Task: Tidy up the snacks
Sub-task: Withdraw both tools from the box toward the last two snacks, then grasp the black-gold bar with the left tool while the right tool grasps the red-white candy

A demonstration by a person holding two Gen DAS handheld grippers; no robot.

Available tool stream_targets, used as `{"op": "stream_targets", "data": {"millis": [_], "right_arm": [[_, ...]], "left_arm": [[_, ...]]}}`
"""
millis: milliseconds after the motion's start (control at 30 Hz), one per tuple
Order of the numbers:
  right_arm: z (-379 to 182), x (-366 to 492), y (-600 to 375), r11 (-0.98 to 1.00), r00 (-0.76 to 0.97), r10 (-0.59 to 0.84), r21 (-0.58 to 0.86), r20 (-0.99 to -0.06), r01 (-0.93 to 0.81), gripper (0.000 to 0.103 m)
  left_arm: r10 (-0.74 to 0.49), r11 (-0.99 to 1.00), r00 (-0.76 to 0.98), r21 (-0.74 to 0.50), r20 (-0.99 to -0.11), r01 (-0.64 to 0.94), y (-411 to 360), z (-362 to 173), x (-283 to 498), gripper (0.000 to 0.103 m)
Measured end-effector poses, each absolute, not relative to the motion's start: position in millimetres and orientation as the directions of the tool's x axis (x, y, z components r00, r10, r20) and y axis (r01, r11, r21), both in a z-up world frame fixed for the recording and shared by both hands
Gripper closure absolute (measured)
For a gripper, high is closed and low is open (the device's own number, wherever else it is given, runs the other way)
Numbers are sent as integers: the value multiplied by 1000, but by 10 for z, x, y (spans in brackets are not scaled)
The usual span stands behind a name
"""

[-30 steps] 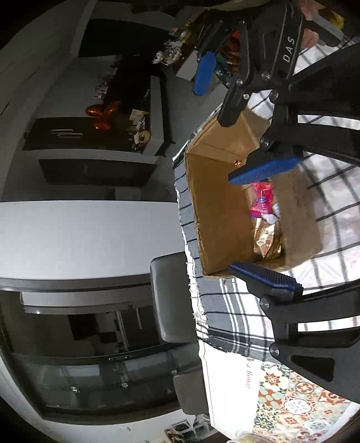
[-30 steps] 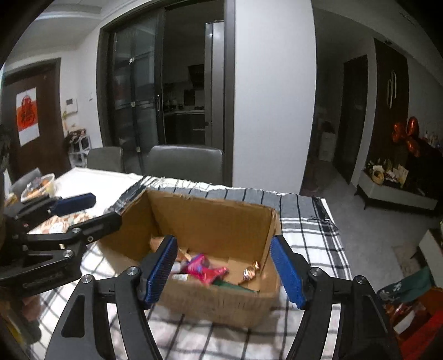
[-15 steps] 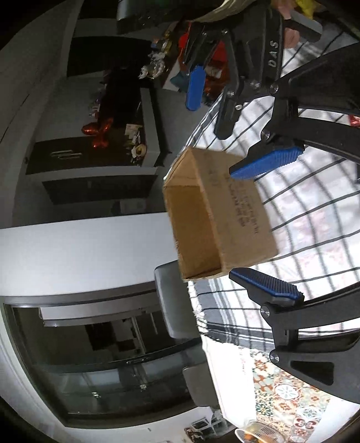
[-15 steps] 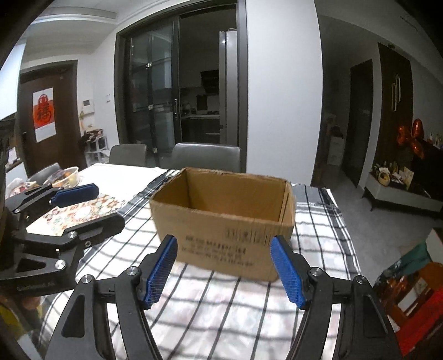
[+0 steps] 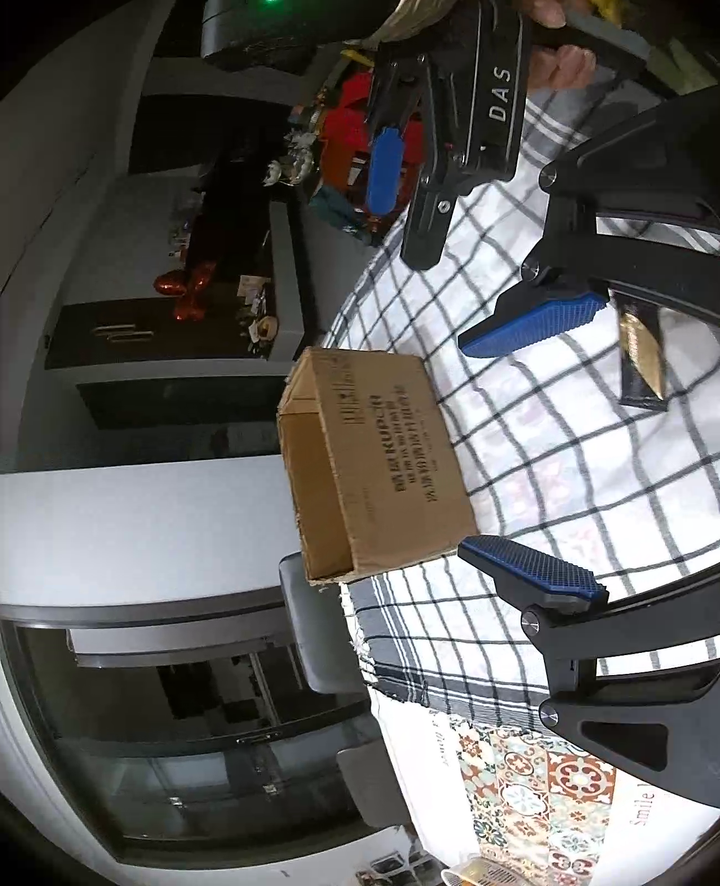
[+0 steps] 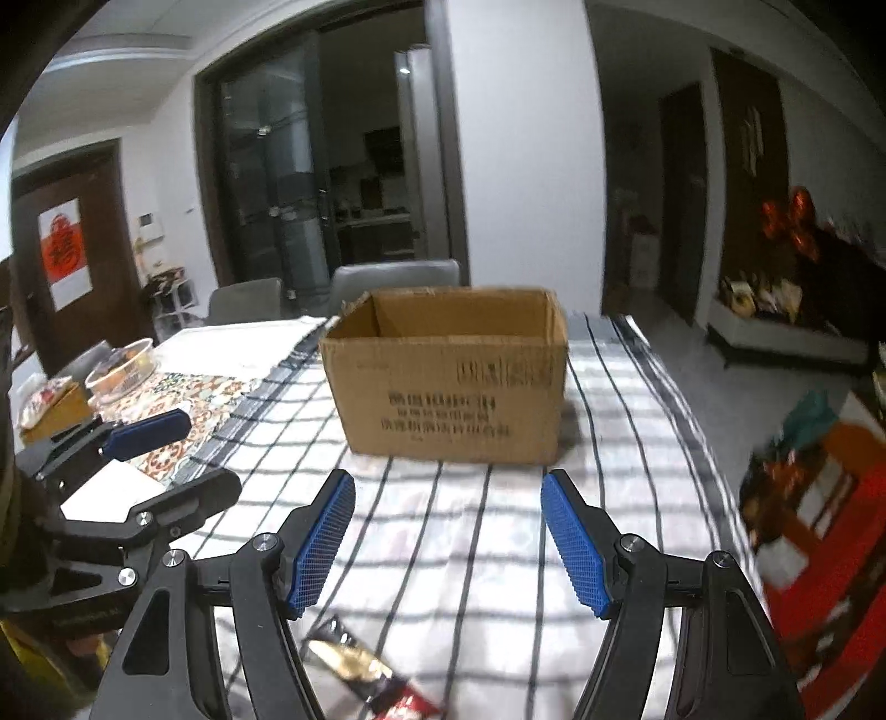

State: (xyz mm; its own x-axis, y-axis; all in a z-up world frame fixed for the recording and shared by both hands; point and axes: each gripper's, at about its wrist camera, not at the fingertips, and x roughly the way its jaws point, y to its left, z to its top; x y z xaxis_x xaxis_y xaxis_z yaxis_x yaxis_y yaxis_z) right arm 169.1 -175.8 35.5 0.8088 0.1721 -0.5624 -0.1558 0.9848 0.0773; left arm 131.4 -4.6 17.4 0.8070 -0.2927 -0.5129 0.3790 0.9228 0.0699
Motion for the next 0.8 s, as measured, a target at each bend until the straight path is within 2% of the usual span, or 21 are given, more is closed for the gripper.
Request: {"op": "stream_targets", "data": {"millis": [467, 800], "right_arm": [[-312, 1153, -1700, 985, 718, 120, 173, -685, 0, 33], [-649, 1113, -1703, 982, 658, 131, 187, -742, 15, 34]], "left_arm": [[-254, 889, 779, 179, -573, 421, -88, -371, 986, 37], [-215, 902, 725, 152, -655, 405, -82, -718, 980, 37]]}}
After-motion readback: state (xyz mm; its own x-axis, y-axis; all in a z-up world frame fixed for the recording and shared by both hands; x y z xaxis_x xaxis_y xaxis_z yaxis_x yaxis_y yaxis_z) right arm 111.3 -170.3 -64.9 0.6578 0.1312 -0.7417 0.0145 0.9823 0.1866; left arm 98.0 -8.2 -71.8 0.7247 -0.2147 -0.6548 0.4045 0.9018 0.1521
